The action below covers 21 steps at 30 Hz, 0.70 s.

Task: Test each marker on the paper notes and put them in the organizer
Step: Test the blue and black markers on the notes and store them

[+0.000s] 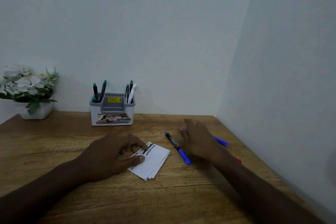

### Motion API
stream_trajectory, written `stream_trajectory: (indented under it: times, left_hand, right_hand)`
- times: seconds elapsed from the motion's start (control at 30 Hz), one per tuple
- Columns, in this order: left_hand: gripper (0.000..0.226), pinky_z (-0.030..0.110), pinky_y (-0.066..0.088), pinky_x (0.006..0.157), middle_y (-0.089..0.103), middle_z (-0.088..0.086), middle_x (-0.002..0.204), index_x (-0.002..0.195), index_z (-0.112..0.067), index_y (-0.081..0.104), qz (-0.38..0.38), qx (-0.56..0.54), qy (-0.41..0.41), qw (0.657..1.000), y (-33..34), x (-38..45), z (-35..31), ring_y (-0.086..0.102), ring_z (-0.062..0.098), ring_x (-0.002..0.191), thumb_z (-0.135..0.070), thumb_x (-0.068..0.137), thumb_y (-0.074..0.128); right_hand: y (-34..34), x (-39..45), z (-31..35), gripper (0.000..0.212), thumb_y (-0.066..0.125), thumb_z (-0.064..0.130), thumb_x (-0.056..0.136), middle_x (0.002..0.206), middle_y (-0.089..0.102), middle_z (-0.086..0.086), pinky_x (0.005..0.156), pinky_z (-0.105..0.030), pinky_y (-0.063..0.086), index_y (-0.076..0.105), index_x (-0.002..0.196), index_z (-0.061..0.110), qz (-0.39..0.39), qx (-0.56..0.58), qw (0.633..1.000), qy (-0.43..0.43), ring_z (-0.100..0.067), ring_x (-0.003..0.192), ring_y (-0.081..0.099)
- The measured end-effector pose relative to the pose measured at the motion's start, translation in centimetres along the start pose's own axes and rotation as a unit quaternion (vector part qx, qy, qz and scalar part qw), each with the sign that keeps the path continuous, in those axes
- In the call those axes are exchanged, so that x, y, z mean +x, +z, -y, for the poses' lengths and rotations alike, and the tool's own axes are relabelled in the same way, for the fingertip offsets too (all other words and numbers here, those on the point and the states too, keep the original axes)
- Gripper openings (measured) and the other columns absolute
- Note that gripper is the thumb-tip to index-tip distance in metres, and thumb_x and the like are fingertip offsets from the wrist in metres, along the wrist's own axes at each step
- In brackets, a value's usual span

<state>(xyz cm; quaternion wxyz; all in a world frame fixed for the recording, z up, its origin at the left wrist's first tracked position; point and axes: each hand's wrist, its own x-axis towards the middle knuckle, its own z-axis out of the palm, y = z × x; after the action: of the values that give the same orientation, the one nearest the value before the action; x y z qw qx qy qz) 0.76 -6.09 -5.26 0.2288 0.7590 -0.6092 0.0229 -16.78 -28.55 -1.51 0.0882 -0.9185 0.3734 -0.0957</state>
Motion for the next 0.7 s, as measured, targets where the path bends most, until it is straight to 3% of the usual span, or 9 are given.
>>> stream_trajectory:
  times: [0.07,0.17,0.23,0.3,0.47,0.57,0.63,0.7]
  left_hand:
    - [0.042,0.018,0.049,0.070,0.057,-0.034,0.107,0.124,-0.065,0.056,0.003,0.001,0.001,1.000,0.0,0.0,0.0,0.051,-0.006,0.102,-0.081,0.086,0.045]
    - [0.038,0.019,0.049,0.070,0.058,-0.033,0.107,0.124,-0.064,0.057,0.002,-0.002,0.002,1.000,-0.1,0.0,0.0,0.052,-0.005,0.102,-0.077,0.089,0.049]
    - [0.037,0.020,0.050,0.071,0.059,-0.031,0.107,0.123,-0.064,0.057,0.000,-0.006,0.003,1.000,-0.1,0.0,0.0,0.053,-0.004,0.101,-0.076,0.089,0.050]
    - [0.038,0.020,0.051,0.073,0.059,-0.031,0.108,0.123,-0.063,0.057,0.000,-0.007,0.004,1.000,0.0,-0.1,0.1,0.052,-0.005,0.102,-0.077,0.089,0.049]
    - [0.033,0.016,0.044,0.068,0.057,-0.033,0.106,0.123,-0.062,0.059,0.000,-0.010,0.004,1.000,0.0,0.0,-0.1,0.052,-0.004,0.101,-0.071,0.092,0.055]
    - [0.033,0.018,0.047,0.069,0.060,-0.029,0.105,0.125,-0.061,0.059,0.000,-0.006,0.005,1.000,-0.1,0.2,-0.2,0.054,-0.002,0.100,-0.070,0.093,0.055]
    - [0.032,0.019,0.048,0.070,0.060,-0.029,0.106,0.125,-0.061,0.058,0.004,-0.003,0.003,1.000,-0.2,0.2,-0.2,0.054,-0.002,0.100,-0.069,0.094,0.055]
    - [0.032,0.018,0.048,0.069,0.060,-0.029,0.105,0.125,-0.061,0.058,0.007,-0.007,0.001,1.000,0.0,0.2,-0.2,0.054,-0.002,0.101,-0.069,0.094,0.056]
  right_hand:
    - [-0.7,0.3,-0.6,0.057,0.041,0.049,0.112,0.158,0.046,-0.019,0.117,-0.053,0.042,0.034,0.161,0.021,-0.025,0.019,0.999,-0.005,-0.038,0.149,0.043]
    - [-0.8,0.5,-2.0,0.071,0.039,0.067,0.105,0.170,0.030,-0.019,0.121,-0.073,0.028,0.025,0.165,0.033,0.057,-0.061,0.992,0.093,-0.047,0.157,0.028]
    - [0.2,0.3,-2.2,0.072,0.033,0.069,0.105,0.175,0.020,-0.022,0.122,-0.079,0.019,0.020,0.167,0.035,0.116,-0.082,0.983,0.117,-0.053,0.160,0.018]
    - [1.2,0.2,-1.7,0.067,0.029,0.065,0.108,0.176,0.013,-0.027,0.122,-0.079,0.014,0.021,0.167,0.034,0.117,-0.075,0.984,0.111,-0.056,0.160,0.011]
    - [1.4,0.6,-0.6,0.050,0.039,0.038,0.114,0.163,0.037,-0.026,0.124,-0.055,0.036,0.041,0.158,0.015,0.030,0.012,0.999,0.015,-0.043,0.155,0.032]
    - [0.0,0.5,-0.7,0.047,0.050,0.024,0.112,0.161,0.045,-0.018,0.117,-0.036,0.038,0.044,0.157,0.012,-0.055,0.114,0.991,-0.033,-0.029,0.149,0.043]
    - [-1.2,0.0,-1.0,0.043,0.057,0.024,0.109,0.151,0.057,-0.011,0.102,-0.021,0.040,0.055,0.151,0.015,-0.124,0.118,0.982,-0.077,-0.022,0.137,0.055]
    - [-2.2,-0.4,-1.1,0.019,0.066,0.031,0.104,0.117,0.073,-0.002,0.082,-0.022,0.046,0.073,0.119,0.021,-0.170,0.064,0.978,-0.107,-0.016,0.106,0.068]
